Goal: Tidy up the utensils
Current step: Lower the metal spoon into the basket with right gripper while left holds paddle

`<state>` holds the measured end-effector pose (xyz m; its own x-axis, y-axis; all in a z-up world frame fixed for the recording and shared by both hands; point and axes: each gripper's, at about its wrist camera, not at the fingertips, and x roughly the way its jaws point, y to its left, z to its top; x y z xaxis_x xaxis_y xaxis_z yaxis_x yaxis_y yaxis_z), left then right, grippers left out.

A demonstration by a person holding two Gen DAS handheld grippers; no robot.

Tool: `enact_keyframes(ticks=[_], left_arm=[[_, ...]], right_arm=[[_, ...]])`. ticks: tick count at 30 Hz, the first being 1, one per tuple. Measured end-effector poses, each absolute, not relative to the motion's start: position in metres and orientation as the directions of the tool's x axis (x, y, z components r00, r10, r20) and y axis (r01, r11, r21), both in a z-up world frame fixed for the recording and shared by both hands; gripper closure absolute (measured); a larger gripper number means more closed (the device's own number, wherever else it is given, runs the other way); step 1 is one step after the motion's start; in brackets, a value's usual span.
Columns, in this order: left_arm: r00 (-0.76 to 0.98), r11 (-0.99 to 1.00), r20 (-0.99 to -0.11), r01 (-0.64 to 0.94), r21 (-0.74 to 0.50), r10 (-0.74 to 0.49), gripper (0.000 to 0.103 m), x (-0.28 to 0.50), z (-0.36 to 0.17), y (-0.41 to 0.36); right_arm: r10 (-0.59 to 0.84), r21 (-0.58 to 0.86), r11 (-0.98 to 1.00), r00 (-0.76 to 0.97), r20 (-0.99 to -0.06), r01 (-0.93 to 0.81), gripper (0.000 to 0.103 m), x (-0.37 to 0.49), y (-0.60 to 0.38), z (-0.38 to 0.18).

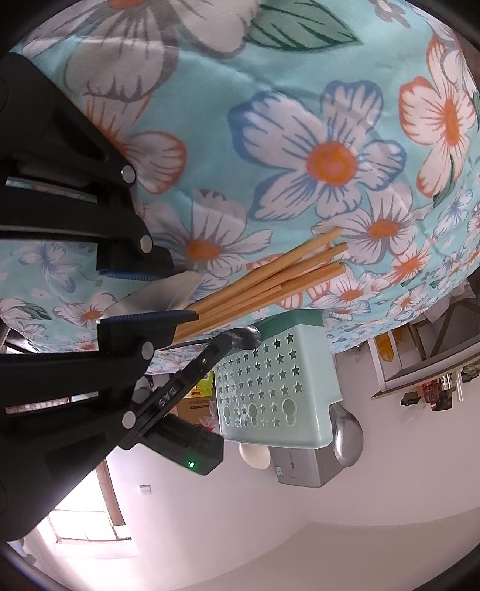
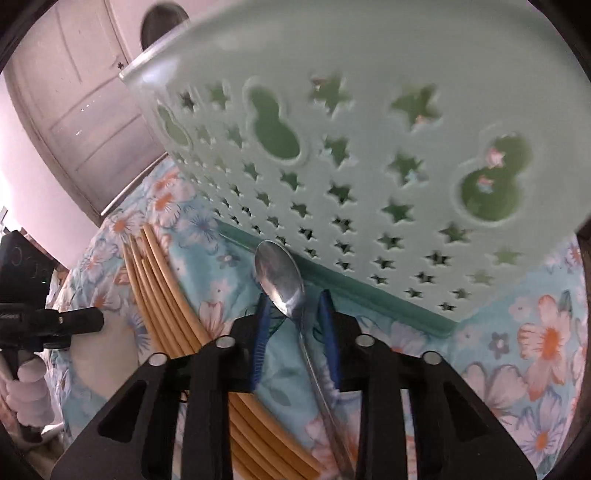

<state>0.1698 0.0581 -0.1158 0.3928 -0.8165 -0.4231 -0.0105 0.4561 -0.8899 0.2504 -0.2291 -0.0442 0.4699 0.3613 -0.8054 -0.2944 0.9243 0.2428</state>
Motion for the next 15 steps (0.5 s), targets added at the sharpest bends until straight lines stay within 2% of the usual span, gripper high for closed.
enact_keyframes(ticks=[3, 10, 13, 15], left_arm=[[0.391, 0.459, -0.425, -0.006, -0.888, -0.816, 0.089, 0.172, -0.114, 0.055], [0.389, 0.462, -0.427, -0.002, -0.887, -0.816, 0.089, 0.174, -0.114, 0.054], [0.39, 0.466, -0.43, -0.003, -0.885, -0.814, 0.089, 0.175, -0.114, 0.054], [0.393, 0.473, -0.436, -0.002, -0.881, -0.809, 0.088, 0.176, -0.113, 0.053]], right_arm=[[0.379, 0.235, 0.911, 0.467, -0.799, -0.337, 0.082, 0.245, -0.219, -0.039], [0.327, 0.111, 0.897, 0.471, -0.819, -0.429, 0.083, 0.247, -0.192, -0.037], [0.294, 0.046, 0.888, 0.488, -0.822, -0.458, 0.087, 0.25, -0.174, -0.038], [0.251, -0.026, 0.881, 0.513, -0.821, -0.473, 0.095, 0.251, -0.163, -0.039]])
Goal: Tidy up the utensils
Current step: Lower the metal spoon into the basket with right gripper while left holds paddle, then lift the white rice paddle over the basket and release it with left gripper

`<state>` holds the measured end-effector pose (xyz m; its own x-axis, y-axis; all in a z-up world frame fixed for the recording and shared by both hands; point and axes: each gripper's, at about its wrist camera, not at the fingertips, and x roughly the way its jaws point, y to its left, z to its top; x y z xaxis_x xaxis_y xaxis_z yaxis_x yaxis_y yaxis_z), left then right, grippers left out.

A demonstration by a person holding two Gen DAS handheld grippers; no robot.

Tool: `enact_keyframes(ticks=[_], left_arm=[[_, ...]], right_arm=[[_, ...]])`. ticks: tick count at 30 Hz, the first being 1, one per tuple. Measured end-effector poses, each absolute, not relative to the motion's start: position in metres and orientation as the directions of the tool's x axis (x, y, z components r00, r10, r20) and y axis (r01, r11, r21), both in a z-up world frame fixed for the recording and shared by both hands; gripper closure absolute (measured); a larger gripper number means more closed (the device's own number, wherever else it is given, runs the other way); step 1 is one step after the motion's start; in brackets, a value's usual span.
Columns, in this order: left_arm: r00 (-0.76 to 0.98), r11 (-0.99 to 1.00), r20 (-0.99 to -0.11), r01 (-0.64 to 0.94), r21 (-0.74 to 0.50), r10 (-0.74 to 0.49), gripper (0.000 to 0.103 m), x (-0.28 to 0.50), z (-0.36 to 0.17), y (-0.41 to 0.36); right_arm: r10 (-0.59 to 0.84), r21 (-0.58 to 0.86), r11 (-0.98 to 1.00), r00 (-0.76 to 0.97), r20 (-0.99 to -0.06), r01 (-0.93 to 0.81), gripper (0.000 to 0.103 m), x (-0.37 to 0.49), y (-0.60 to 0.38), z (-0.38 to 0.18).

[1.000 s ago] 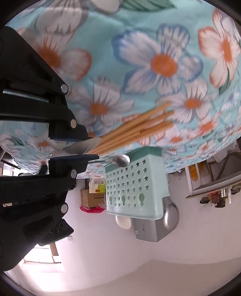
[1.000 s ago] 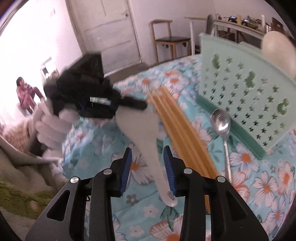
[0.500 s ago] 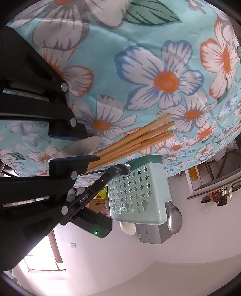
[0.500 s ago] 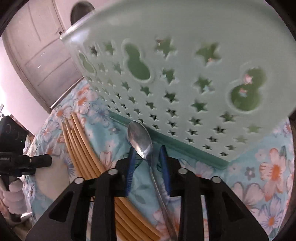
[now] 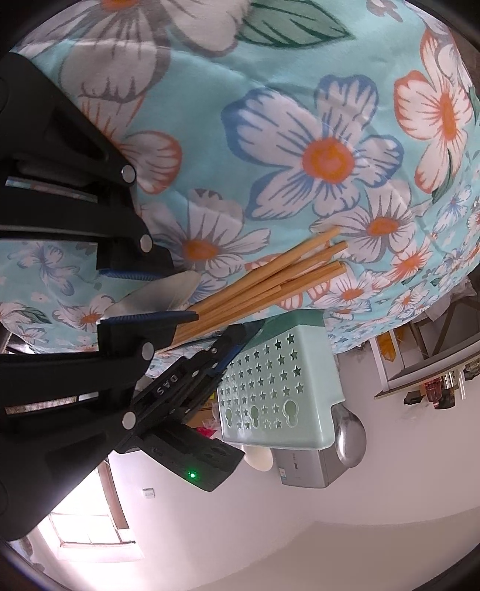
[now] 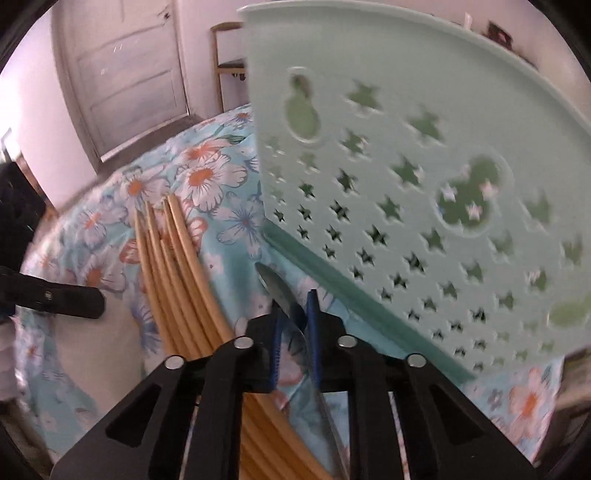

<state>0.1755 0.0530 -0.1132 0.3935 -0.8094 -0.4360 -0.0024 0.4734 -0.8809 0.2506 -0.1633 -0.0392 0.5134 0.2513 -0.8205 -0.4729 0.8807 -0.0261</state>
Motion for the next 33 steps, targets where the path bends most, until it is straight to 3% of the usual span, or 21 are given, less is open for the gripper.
enact_keyframes(ticks=[3, 13, 19, 28, 33], left_arm=[[0.4, 0.495, -0.451, 0.008, -0.869, -0.798, 0.088, 0.176, -0.109, 0.049], [0.483, 0.564, -0.41, 0.23, -0.793, -0.774, 0.096, 0.159, -0.031, 0.039], [0.54, 0.599, -0.351, 0.394, -0.698, -0.765, 0.101, 0.14, 0.038, 0.033], [0.605, 0.592, -0.192, 0.579, -0.561, -0.773, 0.101, 0.137, 0.147, 0.016], [0.638, 0.638, -0.194, 0.598, -0.484, -0.745, 0.101, 0.161, 0.176, -0.007]], right_arm=[[0.211, -0.101, 0.872, 0.553, -0.806, -0.479, 0.098, 0.249, -0.157, -0.039], [0.222, -0.09, 0.921, 0.699, -0.68, -0.38, 0.1, 0.217, -0.187, 0.014], [0.234, -0.033, 0.948, 0.765, -0.6, -0.315, 0.1, 0.187, -0.224, 0.051], [0.272, 0.097, 0.961, 0.833, -0.482, -0.258, 0.1, 0.153, -0.264, 0.088], [0.292, 0.154, 0.956, 0.863, -0.411, -0.25, 0.1, 0.134, -0.286, 0.109]])
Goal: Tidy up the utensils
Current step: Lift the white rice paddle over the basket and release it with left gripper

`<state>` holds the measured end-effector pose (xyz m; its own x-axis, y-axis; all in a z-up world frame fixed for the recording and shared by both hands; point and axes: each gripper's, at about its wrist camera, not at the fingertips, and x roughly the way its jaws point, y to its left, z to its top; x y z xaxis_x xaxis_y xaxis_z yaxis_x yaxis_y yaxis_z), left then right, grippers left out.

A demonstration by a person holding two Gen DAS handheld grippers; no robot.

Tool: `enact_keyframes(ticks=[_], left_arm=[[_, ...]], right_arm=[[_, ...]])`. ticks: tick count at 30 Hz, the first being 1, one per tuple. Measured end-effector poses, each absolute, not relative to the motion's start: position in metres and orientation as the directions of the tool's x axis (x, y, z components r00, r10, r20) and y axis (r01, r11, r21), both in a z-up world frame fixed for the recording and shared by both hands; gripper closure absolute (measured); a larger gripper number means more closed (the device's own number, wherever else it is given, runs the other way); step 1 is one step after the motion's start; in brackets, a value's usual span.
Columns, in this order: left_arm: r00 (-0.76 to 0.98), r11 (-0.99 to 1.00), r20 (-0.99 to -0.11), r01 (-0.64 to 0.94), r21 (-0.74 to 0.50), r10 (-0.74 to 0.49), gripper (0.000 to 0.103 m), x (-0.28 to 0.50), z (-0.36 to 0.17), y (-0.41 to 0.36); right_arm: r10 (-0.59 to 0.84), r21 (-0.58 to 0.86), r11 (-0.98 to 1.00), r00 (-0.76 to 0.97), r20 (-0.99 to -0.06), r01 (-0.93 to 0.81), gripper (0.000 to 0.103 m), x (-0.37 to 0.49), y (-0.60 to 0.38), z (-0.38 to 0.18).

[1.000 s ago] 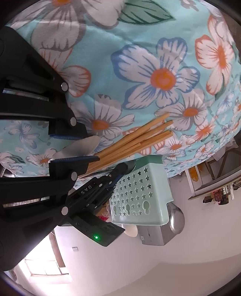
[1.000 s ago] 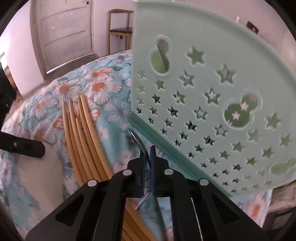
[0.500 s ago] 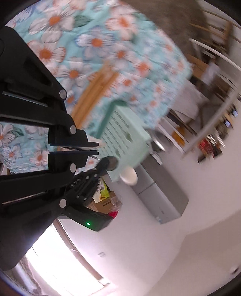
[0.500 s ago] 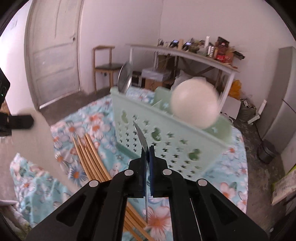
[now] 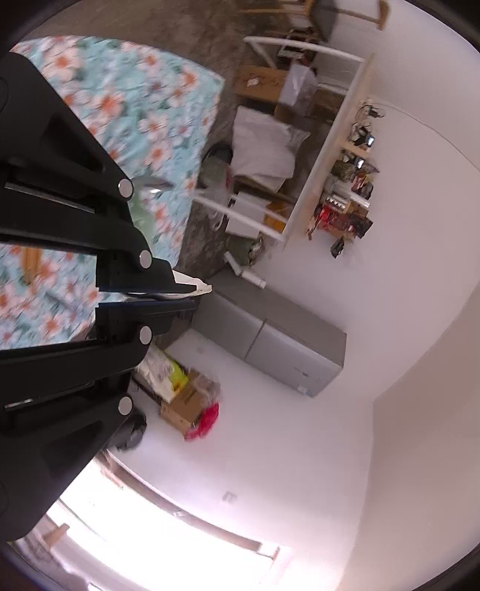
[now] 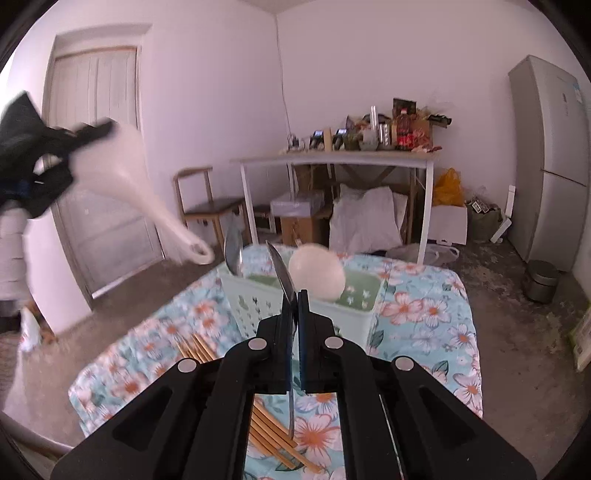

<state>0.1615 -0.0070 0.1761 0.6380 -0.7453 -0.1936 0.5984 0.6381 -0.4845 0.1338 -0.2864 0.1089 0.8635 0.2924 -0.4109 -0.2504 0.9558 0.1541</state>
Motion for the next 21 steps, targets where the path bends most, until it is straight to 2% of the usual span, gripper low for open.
enact_keyframes(ticks=[9, 13, 15, 16, 17, 21], left_arm=[[0.673, 0.753, -0.351, 0.517, -0.408, -0.652, 0.101, 0.232, 0.154, -0.052], [0.655, 0.763, -0.404, 0.472, -0.441, -0.639, 0.1, 0.256, 0.131, -0.059], [0.653, 0.759, -0.407, 0.448, -0.472, -0.638, 0.094, 0.263, 0.122, -0.056], [0.651, 0.754, -0.407, 0.435, -0.492, -0.641, 0.085, 0.266, 0.119, -0.053], [0.654, 0.752, -0.404, 0.423, -0.506, -0.64, 0.081, 0.267, 0.116, -0.051], [0.672, 0.755, -0.386, 0.423, -0.501, -0.632, 0.079, 0.262, 0.117, -0.047]], right_arm=[[0.288, 0.202, 0.952, 0.895, -0.341, -0.23, 0.1, 0.122, -0.315, 0.128], [0.303, 0.24, 0.942, 0.9, -0.313, -0.234, 0.1, 0.122, -0.328, 0.136], [0.323, 0.268, 0.931, 0.9, -0.294, -0.246, 0.1, 0.126, -0.337, 0.139], [0.336, 0.282, 0.924, 0.899, -0.282, -0.257, 0.1, 0.13, -0.34, 0.141], [0.346, 0.292, 0.919, 0.899, -0.27, -0.266, 0.1, 0.133, -0.344, 0.143], [0.368, 0.319, 0.903, 0.901, -0.231, -0.288, 0.1, 0.148, -0.352, 0.15]])
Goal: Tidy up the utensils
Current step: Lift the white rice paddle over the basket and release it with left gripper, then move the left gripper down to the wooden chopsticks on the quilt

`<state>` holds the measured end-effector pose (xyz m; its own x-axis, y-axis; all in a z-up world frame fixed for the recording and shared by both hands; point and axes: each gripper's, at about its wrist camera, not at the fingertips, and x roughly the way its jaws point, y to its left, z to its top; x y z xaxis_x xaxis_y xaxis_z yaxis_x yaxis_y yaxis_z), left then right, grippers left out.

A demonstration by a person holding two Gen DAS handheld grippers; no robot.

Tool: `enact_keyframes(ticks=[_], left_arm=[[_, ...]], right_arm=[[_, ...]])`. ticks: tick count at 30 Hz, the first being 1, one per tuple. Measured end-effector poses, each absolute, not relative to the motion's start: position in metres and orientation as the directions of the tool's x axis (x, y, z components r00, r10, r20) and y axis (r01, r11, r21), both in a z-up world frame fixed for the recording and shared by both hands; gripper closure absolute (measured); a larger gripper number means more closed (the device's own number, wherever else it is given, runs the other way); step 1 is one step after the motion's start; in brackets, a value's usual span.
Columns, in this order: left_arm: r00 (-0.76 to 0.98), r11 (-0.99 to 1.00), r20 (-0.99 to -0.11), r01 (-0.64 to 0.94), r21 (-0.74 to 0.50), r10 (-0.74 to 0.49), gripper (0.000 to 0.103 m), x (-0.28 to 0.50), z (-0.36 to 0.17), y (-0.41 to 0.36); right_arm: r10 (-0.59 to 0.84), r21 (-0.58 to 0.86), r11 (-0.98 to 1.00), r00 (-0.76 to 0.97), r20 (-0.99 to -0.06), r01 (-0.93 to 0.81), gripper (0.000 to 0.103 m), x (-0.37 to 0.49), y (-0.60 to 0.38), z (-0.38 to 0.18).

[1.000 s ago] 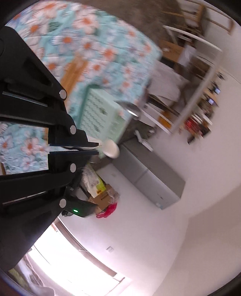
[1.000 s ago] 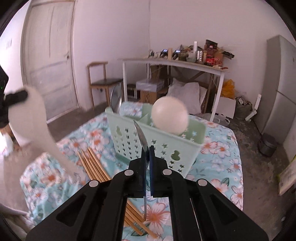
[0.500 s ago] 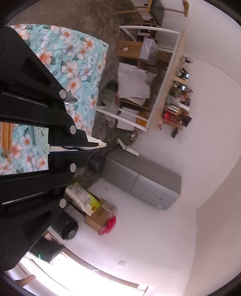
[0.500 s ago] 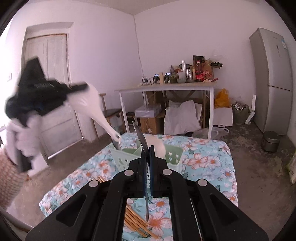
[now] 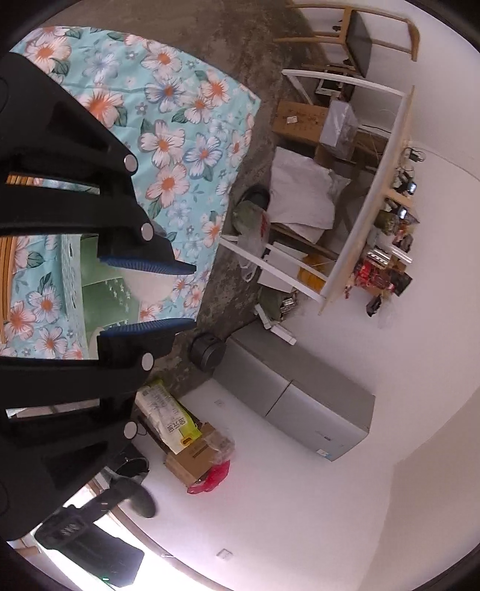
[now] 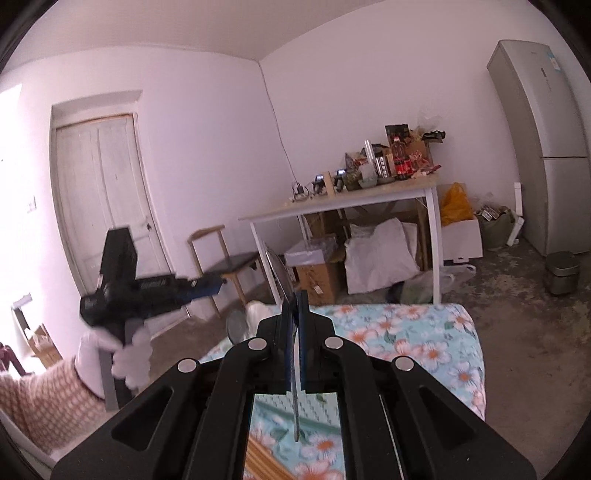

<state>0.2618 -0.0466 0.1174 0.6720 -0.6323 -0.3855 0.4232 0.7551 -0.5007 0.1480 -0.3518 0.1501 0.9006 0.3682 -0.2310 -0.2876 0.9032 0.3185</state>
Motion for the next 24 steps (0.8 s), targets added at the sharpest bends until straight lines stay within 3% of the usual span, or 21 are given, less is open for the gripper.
enact_keyframes(ticks=[7, 13, 19, 24], left_arm=[[0.717, 0.774, -0.331, 0.461, -0.434, -0.613, 0.065, 0.23, 0.131, -0.029], [0.748, 0.823, -0.363, 0.432, -0.368, -0.555, 0.052, 0.2, 0.112, -0.013], [0.753, 0.87, -0.451, 0.338, -0.359, -0.479, 0.041, 0.182, 0.07, 0.008], [0.737, 0.883, -0.506, 0.273, -0.382, -0.448, 0.039, 0.172, 0.04, 0.021]], right_arm=[[0.371, 0.312, 0.899, 0.913, -0.17, -0.307, 0.1, 0.177, -0.351, 0.164], [0.339, 0.267, 0.92, 0.925, -0.172, -0.287, 0.1, 0.203, -0.346, 0.163], [0.337, 0.274, 0.924, 0.905, -0.261, -0.265, 0.099, 0.233, -0.341, 0.122], [0.374, 0.351, 0.902, 0.861, -0.346, -0.251, 0.088, 0.236, -0.346, 0.092]])
